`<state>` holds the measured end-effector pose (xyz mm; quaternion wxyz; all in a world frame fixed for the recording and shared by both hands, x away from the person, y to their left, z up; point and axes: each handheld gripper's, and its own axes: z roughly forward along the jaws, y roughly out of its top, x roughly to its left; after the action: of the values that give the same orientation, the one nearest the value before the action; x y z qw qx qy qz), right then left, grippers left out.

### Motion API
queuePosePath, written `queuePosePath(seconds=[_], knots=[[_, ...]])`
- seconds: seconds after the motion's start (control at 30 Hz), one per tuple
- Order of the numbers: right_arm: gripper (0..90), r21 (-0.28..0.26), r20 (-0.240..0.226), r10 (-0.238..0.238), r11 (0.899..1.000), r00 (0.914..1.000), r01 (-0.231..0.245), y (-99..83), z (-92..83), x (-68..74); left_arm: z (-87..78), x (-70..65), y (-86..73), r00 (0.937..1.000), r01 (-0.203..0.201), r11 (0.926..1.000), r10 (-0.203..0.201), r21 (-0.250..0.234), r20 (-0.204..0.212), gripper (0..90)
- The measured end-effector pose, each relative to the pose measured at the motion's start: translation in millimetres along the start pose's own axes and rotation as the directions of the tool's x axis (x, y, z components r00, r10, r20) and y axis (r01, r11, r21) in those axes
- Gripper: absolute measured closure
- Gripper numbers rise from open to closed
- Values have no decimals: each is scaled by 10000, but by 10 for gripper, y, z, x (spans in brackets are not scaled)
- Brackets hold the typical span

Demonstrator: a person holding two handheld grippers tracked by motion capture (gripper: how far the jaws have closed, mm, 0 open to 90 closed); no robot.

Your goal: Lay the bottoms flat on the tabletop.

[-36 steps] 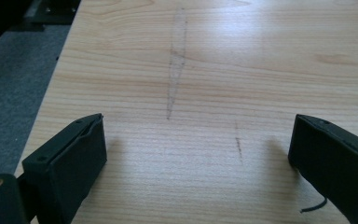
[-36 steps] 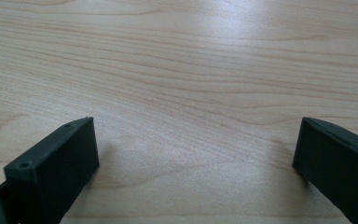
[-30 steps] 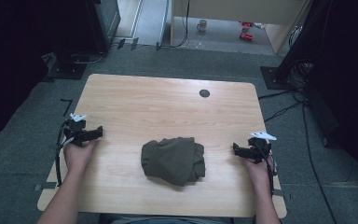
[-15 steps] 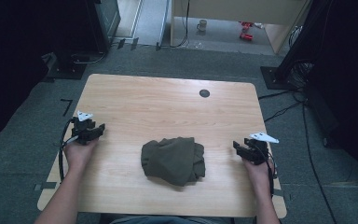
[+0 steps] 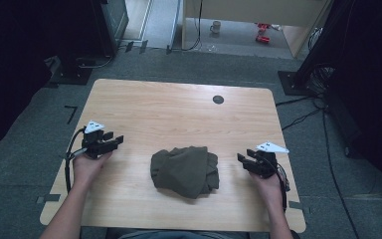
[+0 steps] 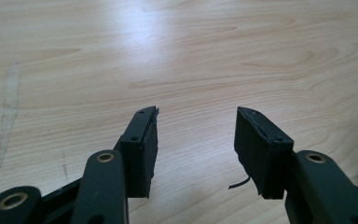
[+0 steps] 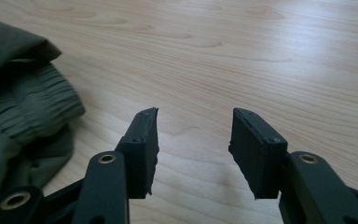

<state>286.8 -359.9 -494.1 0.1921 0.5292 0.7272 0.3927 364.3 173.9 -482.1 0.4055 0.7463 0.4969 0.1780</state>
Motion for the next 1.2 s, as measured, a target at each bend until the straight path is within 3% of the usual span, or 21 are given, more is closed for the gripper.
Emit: queuePosePath(seconds=[0.13, 0.3, 0.33, 0.37, 0.4, 0.6, 0.63, 0.67, 0.7, 0.73, 0.77, 0.8, 0.87, 0.9, 0.97, 1.03, 1.1, 1.17, 1.2], knots=[[526, -87, -354, -169, 9998, 9992, 166, 17, -29, 103, -54, -122, -17, 9990, -299, 9993, 307, -232, 336, 520], [531, -218, -712, -356, 9992, 9968, 341, 45, -63, 256, -98, -267, -35, 9957, -649, 9978, 658, -168, 647, 548], [535, -220, -850, -442, 9989, 9954, 424, 51, -65, 304, -138, -366, -38, 9921, -938, 9953, 954, -229, 818, 560], [536, -227, -964, -532, 9984, 9939, 512, 56, -67, 344, -138, -366, -38, 9921, -938, 9953, 954, -229, 818, 581], [538, -232, -1049, -624, 9979, 9925, 603, 59, -69, 385, -173, -459, -36, 9881, -1094, 9935, 1123, -324, 1050, 596], [555, -239, -1726, -1176, 9931, 9780, 1152, 55, -75, 619, -192, -720, -63, 9691, -1711, 9848, 1738, -308, 1750, 613], [558, -243, -1809, -1262, 9920, 9754, 1239, 53, -74, 648, -192, -720, -63, 9691, -1711, 9848, 1738, -308, 1750, 615], [569, -252, -1946, -1361, 9907, 9714, 1338, 51, -78, 696, -188, -812, -76, 9605, -1911, 9811, 1933, -303, 2002, 622], [576, -265, -2050, -1450, 9894, 9680, 1426, 49, -83, 734, -188, -812, -76, 9605, -1911, 9811, 1933, -303, 2002, 628], [596, -296, -2120, -1560, 9877, 9647, 1532, 47, -90, 769, -194, -884, -83, 9526, -1978, 9796, 2004, -345, 2288, 632], [596, -296, -2120, -1560, 9877, 9647, 1532, 47, -90, 769, -194, -884, -83, 9526, -1978, 9796, 2004, -345, 2288, 633], [605, -310, -2345, -1693, 9855, 9573, 1667, 45, -100, 842, -195, -951, -96, 9456, -1947, 9799, 1991, -429, 2571, 636], [606, -262, -2510, -1782, 9838, 9515, 1773, 41, -100, 896, -189, -1009, -109, 9390, -1866, 9817, 1898, -387, 2869, 637], [606, -262, -2510, -1782, 9838, 9515, 1773, 41, -100, 896, -189, -1009, -109, 9390, -1866, 9817, 1898, -387, 2869, 638], [611, -173, -2694, -1925, 9806, 9436, 1951, 26, -91, 972, -170, -1098, -133, 9262, -1995, 9795, 1983, -294, 3207, 642], [611, -11, -2777, -2226, 9729, 9345, 2314, -12, -45, 1062, -128, -1184, -168, 9118, -2416, 9703, 2306, -102, 3398, 644], [611, 269, -2793, -2250, 9699, 9335, 2419, -44, 11, 1108, -68, -1221, -197, 9052, -2550, 9668, 2324, 175, 3557, 646], [611, 422, -2841, -2259, 9680, 9318, 2475, -71, 72, 1131, -31, -1235, -216, 9036, -2576, 9656, 2280, 348, 3628, 649], [611, 545, -2834, -2219, 9676, 9330, 2467, -83, 104, 1138, 44, -1263, -251, 9003, -2765, 9585, 2329, 699, 3678, 651]])
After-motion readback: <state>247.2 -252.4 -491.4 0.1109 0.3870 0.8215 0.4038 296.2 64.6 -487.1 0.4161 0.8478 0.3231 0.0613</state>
